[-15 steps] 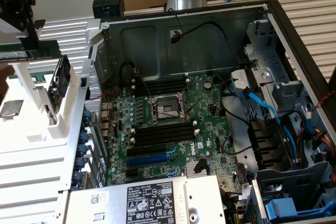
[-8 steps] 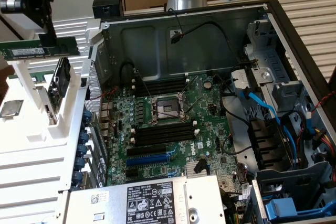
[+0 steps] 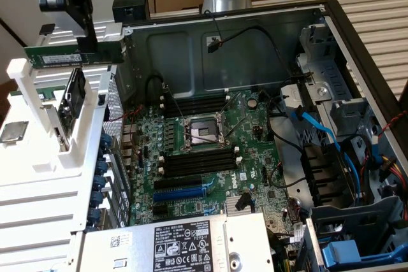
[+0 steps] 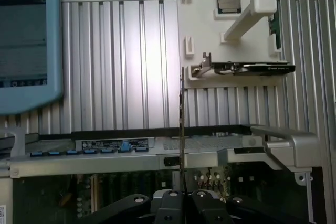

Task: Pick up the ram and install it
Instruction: 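Pick up the ram and move it above insertion slot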

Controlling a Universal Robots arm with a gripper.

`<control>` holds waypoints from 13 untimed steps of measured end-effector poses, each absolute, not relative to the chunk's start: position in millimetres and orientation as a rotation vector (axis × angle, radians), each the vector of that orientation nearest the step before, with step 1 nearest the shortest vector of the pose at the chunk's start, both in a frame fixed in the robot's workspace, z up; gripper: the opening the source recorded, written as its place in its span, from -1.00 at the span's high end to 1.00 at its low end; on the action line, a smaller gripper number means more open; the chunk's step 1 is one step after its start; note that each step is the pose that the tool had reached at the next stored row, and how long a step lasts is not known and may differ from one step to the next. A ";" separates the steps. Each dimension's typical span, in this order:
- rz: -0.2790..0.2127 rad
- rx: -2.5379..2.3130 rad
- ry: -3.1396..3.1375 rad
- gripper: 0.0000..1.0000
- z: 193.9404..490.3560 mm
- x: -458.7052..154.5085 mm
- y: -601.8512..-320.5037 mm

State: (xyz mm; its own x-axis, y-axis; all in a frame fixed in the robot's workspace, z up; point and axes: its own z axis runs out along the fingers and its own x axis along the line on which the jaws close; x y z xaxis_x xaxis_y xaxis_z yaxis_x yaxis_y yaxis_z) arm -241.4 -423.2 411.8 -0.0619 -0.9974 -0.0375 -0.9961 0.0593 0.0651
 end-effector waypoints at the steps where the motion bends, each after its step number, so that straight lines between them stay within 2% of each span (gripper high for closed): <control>1: -0.115 2.140 -2.274 0.76 411.8 -236.8 -423.3; 13: -0.123 2.137 -2.271 0.76 411.1 -181.8 -424.9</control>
